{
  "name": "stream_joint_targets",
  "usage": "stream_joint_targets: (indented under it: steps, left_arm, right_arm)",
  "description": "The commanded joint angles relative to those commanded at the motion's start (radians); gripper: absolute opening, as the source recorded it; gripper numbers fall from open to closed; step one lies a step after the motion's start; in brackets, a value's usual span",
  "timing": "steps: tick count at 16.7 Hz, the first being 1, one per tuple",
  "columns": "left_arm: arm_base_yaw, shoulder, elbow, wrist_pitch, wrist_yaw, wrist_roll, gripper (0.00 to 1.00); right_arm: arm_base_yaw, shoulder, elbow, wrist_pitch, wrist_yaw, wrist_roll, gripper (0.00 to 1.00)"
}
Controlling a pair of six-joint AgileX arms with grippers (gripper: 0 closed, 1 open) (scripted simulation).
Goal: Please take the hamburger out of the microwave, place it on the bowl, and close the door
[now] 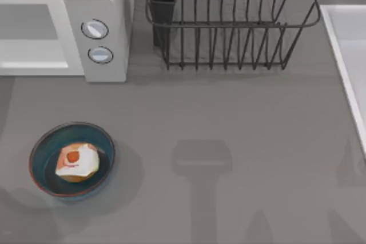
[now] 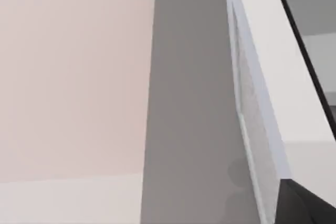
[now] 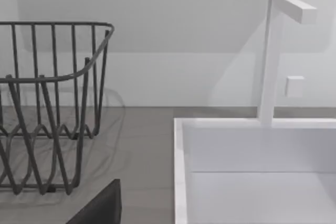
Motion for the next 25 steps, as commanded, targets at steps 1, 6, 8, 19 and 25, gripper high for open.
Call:
stream_joint_targets:
  steps: [1, 6, 8, 19, 25]
  left_arm:
    - [0.041, 0.090, 0.092, -0.073, 0.017, 0.049, 0.00]
    - [0.178, 0.412, 0.419, -0.391, 0.055, 0.228, 0.00]
    - [0.205, 0.469, 0.481, -0.468, 0.056, 0.267, 0.00]
    - [0.219, 0.529, 0.423, -0.388, 0.055, 0.291, 0.00]
    - [0.224, 0.611, 0.254, -0.131, 0.058, 0.295, 0.00]
  right_arm:
    - [0.000, 0.000, 0.000, 0.000, 0.000, 0.000, 1.00]
    - [0.000, 0.000, 0.000, 0.000, 0.000, 0.000, 1.00]
    - [0.000, 0.000, 0.000, 0.000, 0.000, 0.000, 1.00]
    - [0.000, 0.000, 0.000, 0.000, 0.000, 0.000, 1.00]
    - [0.000, 0.000, 0.000, 0.000, 0.000, 0.000, 1.00]
